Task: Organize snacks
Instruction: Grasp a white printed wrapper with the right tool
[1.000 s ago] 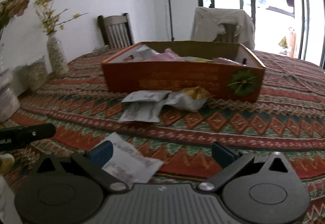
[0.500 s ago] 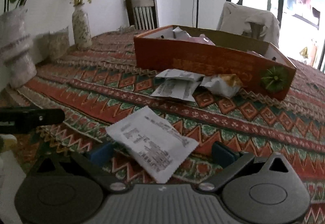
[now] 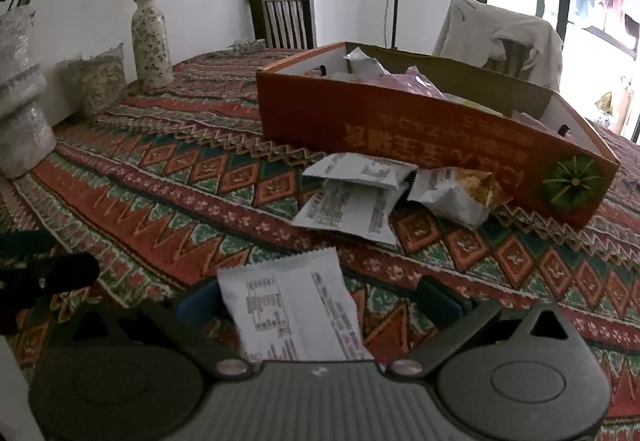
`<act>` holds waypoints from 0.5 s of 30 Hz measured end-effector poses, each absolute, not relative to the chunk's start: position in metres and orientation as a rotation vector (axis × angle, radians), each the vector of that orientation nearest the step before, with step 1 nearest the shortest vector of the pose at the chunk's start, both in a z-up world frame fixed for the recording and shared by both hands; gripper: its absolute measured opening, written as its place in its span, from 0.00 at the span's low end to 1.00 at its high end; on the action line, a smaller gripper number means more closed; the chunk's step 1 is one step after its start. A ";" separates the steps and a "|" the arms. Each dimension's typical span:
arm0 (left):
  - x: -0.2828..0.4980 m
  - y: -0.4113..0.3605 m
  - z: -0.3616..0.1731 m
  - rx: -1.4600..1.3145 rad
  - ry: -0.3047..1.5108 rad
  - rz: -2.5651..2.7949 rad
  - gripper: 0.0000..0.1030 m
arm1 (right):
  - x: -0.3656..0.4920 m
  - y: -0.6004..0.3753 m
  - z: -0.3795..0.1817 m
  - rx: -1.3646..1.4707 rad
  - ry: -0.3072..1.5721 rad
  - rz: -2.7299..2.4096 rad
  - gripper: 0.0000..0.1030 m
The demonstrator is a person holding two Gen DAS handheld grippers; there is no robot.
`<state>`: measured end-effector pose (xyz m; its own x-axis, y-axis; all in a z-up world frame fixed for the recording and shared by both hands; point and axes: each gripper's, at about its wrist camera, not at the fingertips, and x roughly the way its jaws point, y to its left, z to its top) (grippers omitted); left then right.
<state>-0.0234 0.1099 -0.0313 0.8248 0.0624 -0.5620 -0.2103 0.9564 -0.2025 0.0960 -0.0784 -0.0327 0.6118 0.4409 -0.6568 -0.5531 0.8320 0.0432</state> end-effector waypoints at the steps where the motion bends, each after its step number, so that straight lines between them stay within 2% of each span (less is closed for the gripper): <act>1: -0.024 0.109 -0.031 -0.259 0.584 0.144 1.00 | 0.096 -0.079 -0.033 -0.169 0.705 0.580 0.99; 3: -0.023 0.107 -0.030 -0.253 0.584 0.144 1.00 | 0.091 -0.081 -0.031 -0.170 0.683 0.598 0.87; 4: -0.023 0.106 -0.030 -0.251 0.584 0.145 1.00 | 0.088 -0.081 -0.030 -0.170 0.673 0.608 0.75; 5: -0.024 0.105 -0.030 -0.250 0.584 0.145 1.00 | 0.084 -0.083 -0.029 -0.170 0.661 0.621 0.57; 15: -0.017 0.093 -0.022 -0.223 0.582 0.141 1.00 | 0.076 -0.111 -0.017 -0.103 0.563 0.593 0.54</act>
<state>-0.0175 0.0929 -0.0221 0.8266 0.0692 -0.5585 -0.1947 0.9663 -0.1685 0.0759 -0.1110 -0.0174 0.6843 0.5006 -0.5303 -0.5554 0.8290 0.0658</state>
